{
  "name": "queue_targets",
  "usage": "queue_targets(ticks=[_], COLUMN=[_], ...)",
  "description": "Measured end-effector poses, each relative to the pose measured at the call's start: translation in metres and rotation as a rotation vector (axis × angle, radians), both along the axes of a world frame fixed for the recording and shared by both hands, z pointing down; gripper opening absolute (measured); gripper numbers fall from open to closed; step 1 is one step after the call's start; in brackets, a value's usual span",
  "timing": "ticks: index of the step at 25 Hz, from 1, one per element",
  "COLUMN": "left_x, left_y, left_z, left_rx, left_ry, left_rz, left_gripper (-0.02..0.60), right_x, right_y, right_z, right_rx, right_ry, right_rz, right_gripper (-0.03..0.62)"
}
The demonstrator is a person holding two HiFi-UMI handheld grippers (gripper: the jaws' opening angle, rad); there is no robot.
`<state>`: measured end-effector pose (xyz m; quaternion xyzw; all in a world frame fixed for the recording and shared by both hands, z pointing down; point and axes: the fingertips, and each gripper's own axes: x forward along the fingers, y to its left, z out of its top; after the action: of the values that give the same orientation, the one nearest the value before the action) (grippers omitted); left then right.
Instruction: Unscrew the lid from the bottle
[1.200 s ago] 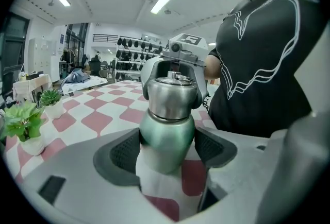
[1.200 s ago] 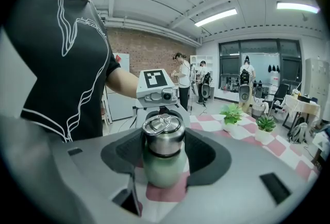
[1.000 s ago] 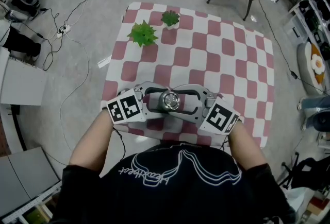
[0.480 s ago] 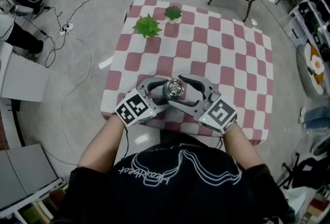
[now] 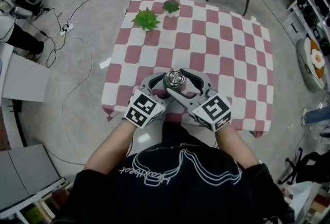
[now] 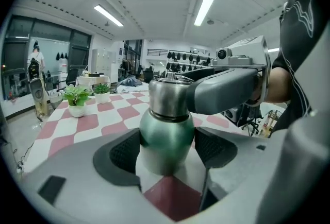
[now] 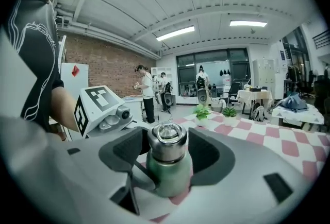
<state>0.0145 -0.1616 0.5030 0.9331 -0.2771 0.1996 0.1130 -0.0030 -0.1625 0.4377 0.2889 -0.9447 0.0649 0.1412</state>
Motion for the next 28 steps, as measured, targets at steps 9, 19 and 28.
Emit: queue_targets(ticks=[9, 19, 28], left_x=[0.0012, 0.0011, -0.0017], left_y=[0.0005, 0.0, -0.0004], left_z=[0.0015, 0.0005, 0.0011], left_rx=[-0.014, -0.015, -0.029], left_ry=[-0.016, -0.015, -0.01], left_rz=[-0.057, -0.018, 0.125], left_gripper=[0.333, 0.334, 0.333], right_x=[0.0032, 0.0037, -0.002], right_y=[-0.0023, -0.0033, -0.005], right_z=[0.0036, 0.0029, 0.0035], right_rx=[-0.009, -0.024, -0.058], right_ry=[-0.009, -0.019, 0.004], right_rz=[0.051, 0.006, -0.118], right_gripper=[0.244, 0.242, 0.242])
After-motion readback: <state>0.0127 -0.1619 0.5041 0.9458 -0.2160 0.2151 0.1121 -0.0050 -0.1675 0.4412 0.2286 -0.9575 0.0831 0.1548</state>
